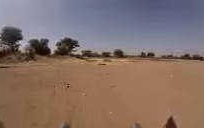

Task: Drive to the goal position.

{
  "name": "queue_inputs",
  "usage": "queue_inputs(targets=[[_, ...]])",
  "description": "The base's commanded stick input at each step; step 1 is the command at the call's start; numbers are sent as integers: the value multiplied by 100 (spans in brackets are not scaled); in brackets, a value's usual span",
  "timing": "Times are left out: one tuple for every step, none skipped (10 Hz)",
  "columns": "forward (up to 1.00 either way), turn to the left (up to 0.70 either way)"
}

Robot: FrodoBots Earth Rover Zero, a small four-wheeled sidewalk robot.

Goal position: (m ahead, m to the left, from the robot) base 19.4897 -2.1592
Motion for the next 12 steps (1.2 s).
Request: queue_inputs(targets=[[50, 0], [50, 0], [50, 0], [50, 0], [50, 0], [50, 0], [50, 0], [50, 0], [50, 0], [50, 0], [50, 0], [50, 0]])
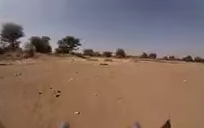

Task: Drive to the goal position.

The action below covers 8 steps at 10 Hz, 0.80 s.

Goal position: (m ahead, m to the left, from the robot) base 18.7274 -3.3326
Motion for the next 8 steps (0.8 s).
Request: queue_inputs(targets=[[50, 0], [50, 0], [50, 0], [50, 0], [50, 0], [50, 0], [50, 0], [50, 0]])
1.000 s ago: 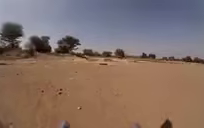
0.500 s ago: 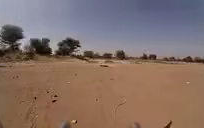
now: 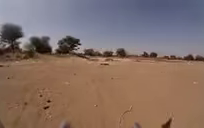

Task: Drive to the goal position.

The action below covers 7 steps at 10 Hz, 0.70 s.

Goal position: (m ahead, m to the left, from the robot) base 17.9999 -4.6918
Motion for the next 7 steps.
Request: queue_inputs(targets=[[50, 0], [50, 0], [50, 0], [50, 0], [50, 0], [50, 0], [50, 0]])
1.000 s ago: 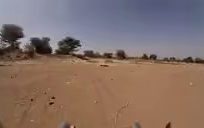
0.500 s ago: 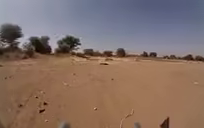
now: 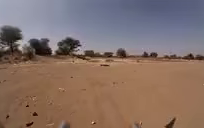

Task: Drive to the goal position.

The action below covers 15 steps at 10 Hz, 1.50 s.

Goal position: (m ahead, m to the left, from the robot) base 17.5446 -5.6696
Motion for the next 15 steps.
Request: queue_inputs(targets=[[50, 0], [50, 0], [50, 0], [50, 0], [50, 0], [50, 0], [50, 0], [50, 0], [50, 0], [50, 0], [50, 0], [50, 0], [50, 0], [50, 0], [50, 0]])
